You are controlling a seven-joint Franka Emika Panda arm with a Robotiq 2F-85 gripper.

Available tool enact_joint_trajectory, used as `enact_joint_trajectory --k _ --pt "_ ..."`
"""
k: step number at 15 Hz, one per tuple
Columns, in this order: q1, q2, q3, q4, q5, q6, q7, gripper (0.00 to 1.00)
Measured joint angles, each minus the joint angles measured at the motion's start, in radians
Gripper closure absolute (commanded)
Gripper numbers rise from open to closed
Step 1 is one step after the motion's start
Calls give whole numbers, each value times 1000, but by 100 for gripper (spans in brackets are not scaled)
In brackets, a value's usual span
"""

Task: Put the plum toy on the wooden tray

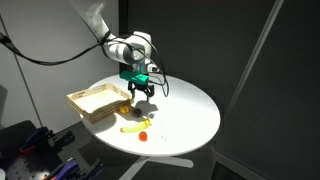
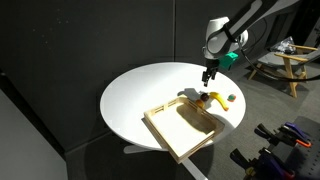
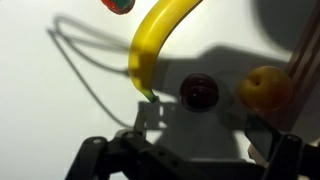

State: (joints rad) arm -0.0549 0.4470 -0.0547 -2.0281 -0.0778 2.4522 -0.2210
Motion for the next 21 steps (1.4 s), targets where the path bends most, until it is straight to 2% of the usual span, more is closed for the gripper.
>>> enact_joint_trajectory --k 21 --pt "12 176 13 70 0 81 3 0"
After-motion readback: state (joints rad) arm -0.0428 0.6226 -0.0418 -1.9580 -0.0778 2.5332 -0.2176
